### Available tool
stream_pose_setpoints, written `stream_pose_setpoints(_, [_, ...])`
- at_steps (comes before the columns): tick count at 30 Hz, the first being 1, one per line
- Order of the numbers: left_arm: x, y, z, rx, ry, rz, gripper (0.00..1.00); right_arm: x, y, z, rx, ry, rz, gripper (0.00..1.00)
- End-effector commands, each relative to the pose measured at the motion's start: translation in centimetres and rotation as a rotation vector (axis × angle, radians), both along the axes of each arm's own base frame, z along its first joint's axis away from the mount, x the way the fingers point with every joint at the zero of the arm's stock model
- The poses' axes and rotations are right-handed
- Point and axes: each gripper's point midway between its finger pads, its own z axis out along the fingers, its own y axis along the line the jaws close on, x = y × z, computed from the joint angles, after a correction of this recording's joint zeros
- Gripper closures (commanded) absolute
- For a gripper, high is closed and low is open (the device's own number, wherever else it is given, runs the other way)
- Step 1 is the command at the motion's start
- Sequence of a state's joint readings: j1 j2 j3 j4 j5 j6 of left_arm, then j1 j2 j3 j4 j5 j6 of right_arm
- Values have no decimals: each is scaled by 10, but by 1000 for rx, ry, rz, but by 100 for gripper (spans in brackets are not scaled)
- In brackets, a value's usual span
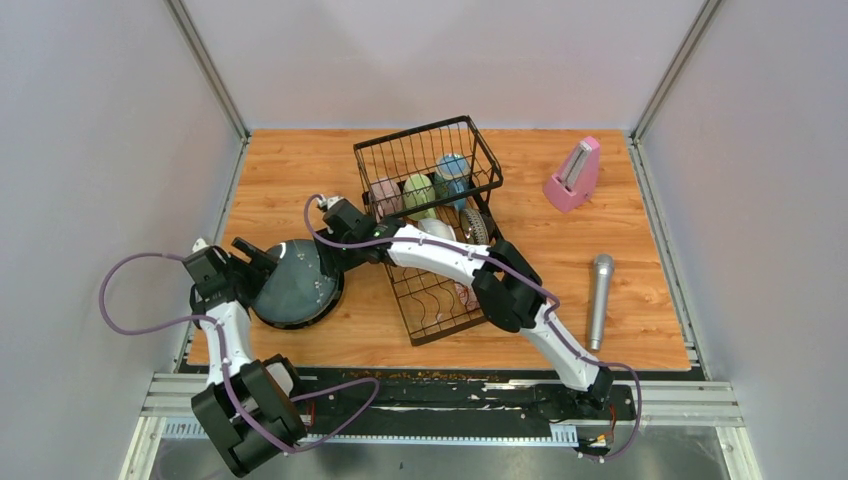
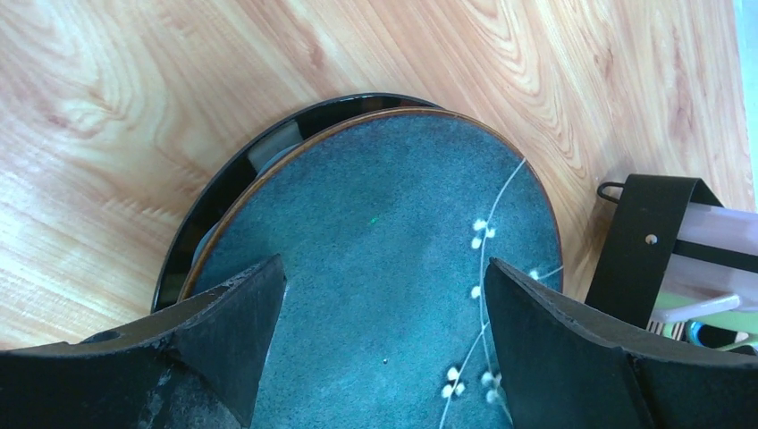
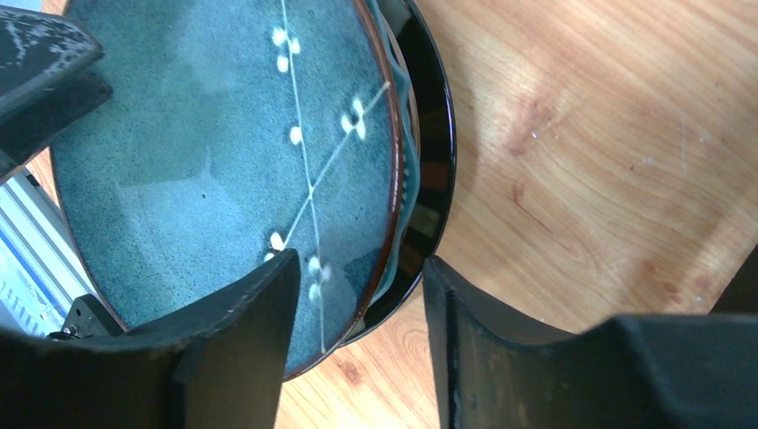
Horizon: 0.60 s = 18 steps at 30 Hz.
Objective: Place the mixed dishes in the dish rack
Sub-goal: Pick up the plate at the center of the board.
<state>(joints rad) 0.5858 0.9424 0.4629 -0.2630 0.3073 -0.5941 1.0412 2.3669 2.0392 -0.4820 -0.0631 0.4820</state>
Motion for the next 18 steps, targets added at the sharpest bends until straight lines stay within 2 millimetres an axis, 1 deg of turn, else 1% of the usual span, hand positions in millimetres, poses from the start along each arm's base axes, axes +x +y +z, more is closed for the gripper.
stream_pose_setpoints(1, [-8, 3, -11, 11, 69, -18, 8, 1, 11, 5, 11, -28, 55, 51])
stream_pose_setpoints(2, [-9, 4, -10, 18, 74, -16, 7, 2, 11, 4, 11, -25, 58, 51])
stream_pose_setpoints(4, [-10, 10, -1, 49, 71, 1, 5, 2, 12, 4, 14, -27, 61, 51])
stream_pose_setpoints(7, [-16, 22, 5, 112, 82, 62, 3, 4, 17, 5, 31, -19, 70, 56])
stream_pose_setpoints(9, [-22, 29, 5, 142, 87, 113, 2, 4, 19, 4, 35, -12, 74, 65])
stream_pose_setpoints(11, [-28, 34, 6, 169, 94, 149, 1, 5, 18, 0, 30, -5, 70, 69])
stream_pose_setpoints(13, [-34, 41, 9, 199, 106, 191, 0, 5, 16, 0, 22, -7, 64, 78])
stream_pose_setpoints(15, [-36, 43, 10, 212, 101, 208, 0, 8, 13, 1, 12, -18, 45, 83])
stream_pose_setpoints(17, [-36, 43, 7, 212, 97, 213, 0, 13, 9, 3, 0, -41, 23, 90])
stream_pose_setpoints(18, [-37, 43, 4, 205, 103, 214, 0, 15, 7, 4, -8, -51, 13, 91])
